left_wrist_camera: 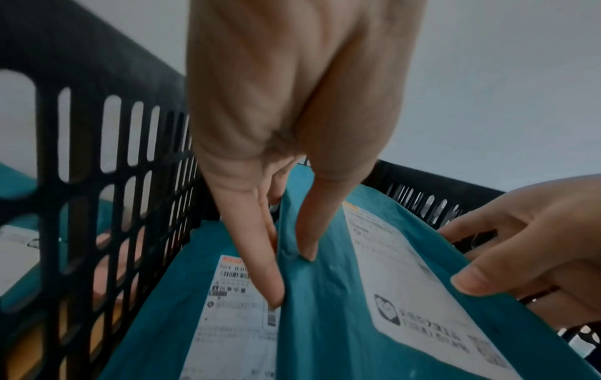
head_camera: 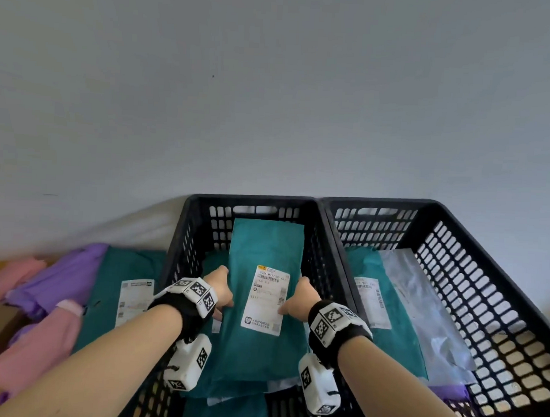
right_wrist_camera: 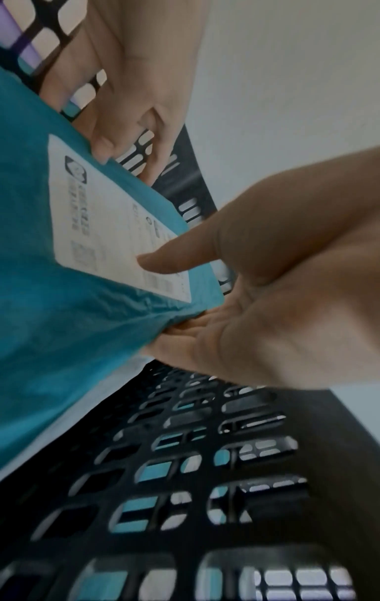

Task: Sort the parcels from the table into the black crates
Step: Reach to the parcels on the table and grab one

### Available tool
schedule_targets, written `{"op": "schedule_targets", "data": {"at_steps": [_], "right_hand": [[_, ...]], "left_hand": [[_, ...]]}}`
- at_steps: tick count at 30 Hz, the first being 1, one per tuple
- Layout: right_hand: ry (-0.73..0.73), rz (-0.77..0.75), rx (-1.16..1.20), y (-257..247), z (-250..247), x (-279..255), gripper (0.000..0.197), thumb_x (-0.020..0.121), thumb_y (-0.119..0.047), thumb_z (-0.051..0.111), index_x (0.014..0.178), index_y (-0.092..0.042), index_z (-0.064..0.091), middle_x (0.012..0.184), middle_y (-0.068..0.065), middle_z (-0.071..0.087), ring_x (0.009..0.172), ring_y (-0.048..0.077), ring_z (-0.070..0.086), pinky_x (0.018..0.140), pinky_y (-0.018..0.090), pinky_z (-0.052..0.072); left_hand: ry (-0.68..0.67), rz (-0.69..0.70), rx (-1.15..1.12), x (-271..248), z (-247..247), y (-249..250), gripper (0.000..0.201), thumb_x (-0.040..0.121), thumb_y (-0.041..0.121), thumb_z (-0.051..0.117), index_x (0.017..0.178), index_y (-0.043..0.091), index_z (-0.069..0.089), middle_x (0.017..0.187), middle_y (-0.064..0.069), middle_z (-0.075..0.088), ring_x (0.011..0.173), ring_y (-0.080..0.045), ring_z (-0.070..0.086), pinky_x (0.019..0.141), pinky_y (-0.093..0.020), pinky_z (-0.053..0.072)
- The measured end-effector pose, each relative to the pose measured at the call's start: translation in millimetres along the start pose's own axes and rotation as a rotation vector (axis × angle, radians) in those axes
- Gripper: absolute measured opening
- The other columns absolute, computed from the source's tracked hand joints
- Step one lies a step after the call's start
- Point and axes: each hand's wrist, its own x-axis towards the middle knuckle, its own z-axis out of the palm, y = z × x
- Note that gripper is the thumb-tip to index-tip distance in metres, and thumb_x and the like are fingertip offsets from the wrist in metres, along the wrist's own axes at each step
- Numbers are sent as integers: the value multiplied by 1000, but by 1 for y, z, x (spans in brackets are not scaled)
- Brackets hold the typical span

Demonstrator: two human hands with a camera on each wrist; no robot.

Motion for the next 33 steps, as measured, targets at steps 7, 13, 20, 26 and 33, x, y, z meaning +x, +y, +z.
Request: {"op": "schedule_targets", "data": {"at_steps": [7, 13, 20, 26, 33], "right_hand": [[3, 163, -44, 6, 15, 20, 94, 88, -21, 66, 147, 2, -3, 139, 16, 43, 129, 27, 44, 107, 37, 39], [53, 258, -19, 15, 28, 36, 89, 86, -12, 64, 149, -10, 1, 141, 14, 41, 125, 31, 48, 104, 43, 43], [44, 272, -158, 23, 40, 37, 90, 88, -14, 58, 150, -8, -6, 147, 16, 28, 129, 28, 43, 106, 39, 40], [237, 7, -398, 21, 46, 36, 96, 86, -13, 63, 150, -8, -8, 158, 14, 2, 147, 26, 5, 117, 39, 18], [-125, -152, -644, 24, 47, 57, 130, 65, -41, 84, 150, -30, -15, 153, 8, -33, 143, 30, -24, 118, 49, -1]], "left_hand": [[-24, 24, 25, 33, 30, -6, 50, 77, -3, 67, 117, 10, 39, 107, -10, 53, 94, -29, 62, 79, -44, 56], [-125, -14, -101, 50, 56, -6, 67, 79, -13, 57, 130, 24, 35, 111, -13, 54, 83, -31, 61, 62, -47, 58], [-217, -55, -147, 66, 71, -22, 66, 80, -13, 58, 134, 18, 38, 127, -12, 49, 100, -31, 54, 79, -50, 55], [-164, 39, -104, 75, 80, -33, 94, 72, 2, 76, 146, 17, 19, 133, -8, 48, 108, -27, 53, 80, -43, 57], [-73, 174, 249, 72, 86, -43, 131, 56, 41, 88, 151, 28, 0, 151, -13, 16, 140, -29, 18, 114, -38, 25]]}}
